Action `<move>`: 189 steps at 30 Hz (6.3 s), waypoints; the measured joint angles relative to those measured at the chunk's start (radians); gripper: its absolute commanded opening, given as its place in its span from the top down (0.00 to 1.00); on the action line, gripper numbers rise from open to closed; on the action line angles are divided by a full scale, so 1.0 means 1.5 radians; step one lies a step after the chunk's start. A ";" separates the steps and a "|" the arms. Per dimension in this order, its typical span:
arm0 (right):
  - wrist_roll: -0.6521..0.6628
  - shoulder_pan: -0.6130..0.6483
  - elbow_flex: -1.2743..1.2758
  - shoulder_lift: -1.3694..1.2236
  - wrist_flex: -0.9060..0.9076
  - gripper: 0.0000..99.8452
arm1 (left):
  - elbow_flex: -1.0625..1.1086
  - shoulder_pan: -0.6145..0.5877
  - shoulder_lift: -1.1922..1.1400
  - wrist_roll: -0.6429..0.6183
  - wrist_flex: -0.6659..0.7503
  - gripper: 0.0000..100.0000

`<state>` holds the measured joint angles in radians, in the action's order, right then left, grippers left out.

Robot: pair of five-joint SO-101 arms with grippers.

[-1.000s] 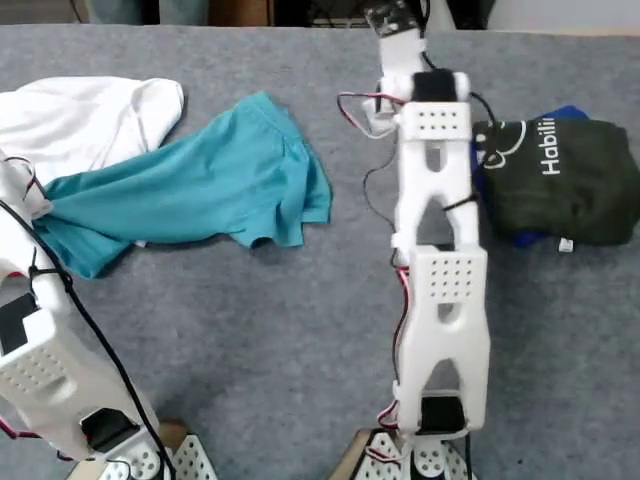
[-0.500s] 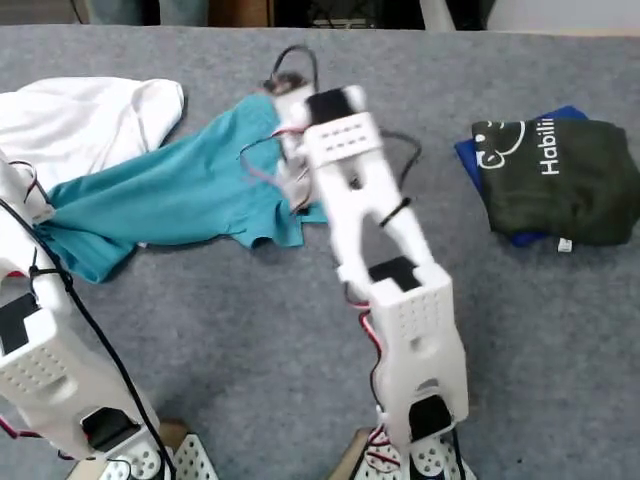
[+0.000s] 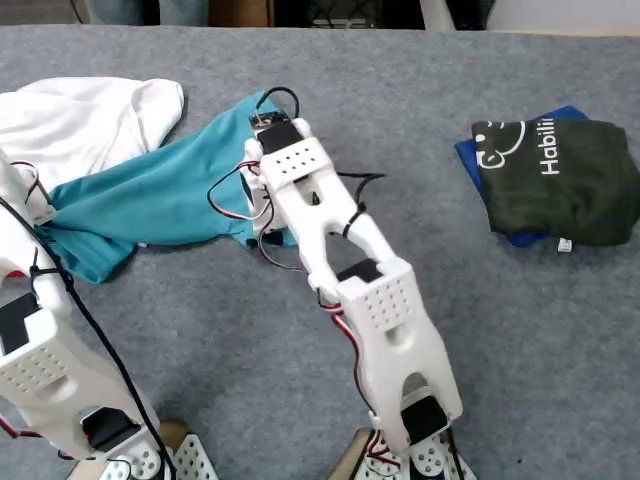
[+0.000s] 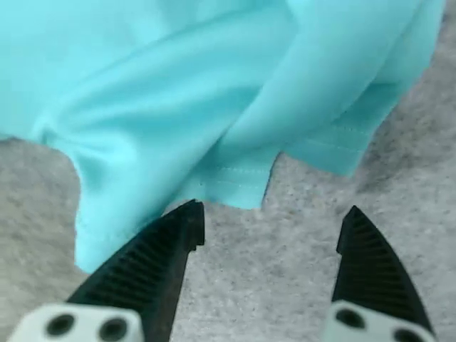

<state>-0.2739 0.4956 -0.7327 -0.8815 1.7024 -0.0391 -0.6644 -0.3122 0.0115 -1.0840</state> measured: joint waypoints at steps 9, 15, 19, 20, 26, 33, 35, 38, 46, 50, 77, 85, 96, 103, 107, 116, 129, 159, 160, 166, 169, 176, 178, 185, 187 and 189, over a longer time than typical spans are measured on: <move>-0.018 0.027 -0.050 -0.072 0.029 0.69 | 0.000 0.000 0.000 0.000 0.000 0.97; -0.018 0.027 -0.071 -0.070 0.036 0.69 | 0.000 0.000 0.000 0.000 0.000 0.97; -0.018 0.030 -0.072 -0.020 0.036 0.69 | 0.000 0.000 0.000 0.000 0.000 0.97; -0.018 0.031 -0.072 -0.007 0.036 0.69 | 0.000 0.000 0.000 0.000 0.000 0.97; -0.018 0.032 -0.072 0.004 0.026 0.69 | 0.000 0.000 0.000 0.000 0.000 0.97; -0.047 0.032 -0.073 -0.077 -0.026 0.70 | 0.000 0.000 0.000 0.000 0.000 0.97; -0.049 0.032 -0.078 -0.085 -0.029 0.74 | 0.000 0.000 0.000 0.000 0.000 0.97; -0.049 0.032 -0.090 -0.094 -0.029 0.84 | 0.000 0.000 0.000 0.000 0.000 0.97; -0.048 0.018 -0.093 -0.095 -0.017 0.95 | 0.000 0.000 0.000 0.000 0.000 0.97; -0.048 0.007 -0.122 -0.098 0.011 0.99 | 0.000 0.000 0.000 0.000 0.000 0.97; -0.060 -0.126 -0.586 0.326 -0.097 0.99 | -0.197 0.142 0.207 0.007 -0.187 0.86; -0.060 -0.147 -0.586 0.356 -0.078 0.99 | -0.094 0.169 0.209 0.064 -0.148 0.74; 0.002 -0.151 -0.405 0.151 -0.057 0.99 | 0.060 0.184 0.218 0.140 -0.103 0.75; 0.059 -0.260 -0.418 -0.055 -0.110 0.99 | 0.117 0.371 0.317 0.195 -0.184 0.80; 0.133 -0.331 -0.471 -0.161 -0.144 0.99 | 0.181 0.529 0.361 0.122 -0.126 0.76; 0.155 -0.390 -0.590 -0.340 -0.212 0.99 | 0.269 0.729 0.287 -0.097 0.162 0.76; 0.144 -0.439 -0.591 -0.343 -0.229 0.99 | 0.065 0.771 0.041 -0.095 0.058 0.78; 0.144 -0.439 -0.593 -0.343 -0.229 0.99 | -0.021 0.773 -0.013 -0.038 -0.005 0.97; 0.144 -0.438 -0.595 -0.343 -0.229 0.99 | -0.029 0.773 -0.013 -0.038 -0.017 0.97; 0.145 -0.416 -0.597 -0.301 -0.186 0.99 | -0.121 0.766 -0.013 -0.039 -0.124 0.97; 0.145 -0.411 -0.597 -0.248 -0.169 0.99 | -0.180 0.754 -0.013 -0.039 -0.171 0.97; 0.145 -0.412 -0.597 -0.193 -0.121 0.99 | -0.248 0.753 -0.018 -0.039 -0.254 0.97; 0.145 -0.412 -0.597 -0.193 -0.105 0.99 | -0.248 0.753 -0.019 -0.040 -0.260 0.97; 0.145 -0.412 -0.597 -0.181 -0.076 0.99 | -0.269 0.704 -0.019 -0.059 -0.275 0.97; 0.145 -0.412 -0.597 -0.148 -0.064 0.99 | -0.308 0.681 -0.018 -0.058 -0.293 0.97; 0.139 -0.412 -0.597 -0.099 -0.052 0.99 | -0.364 0.656 -0.007 -0.058 -0.311 0.97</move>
<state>-0.0652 -0.1227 -1.6287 -1.0303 1.6241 -0.5854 0.3191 -0.3230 -0.0760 -1.5505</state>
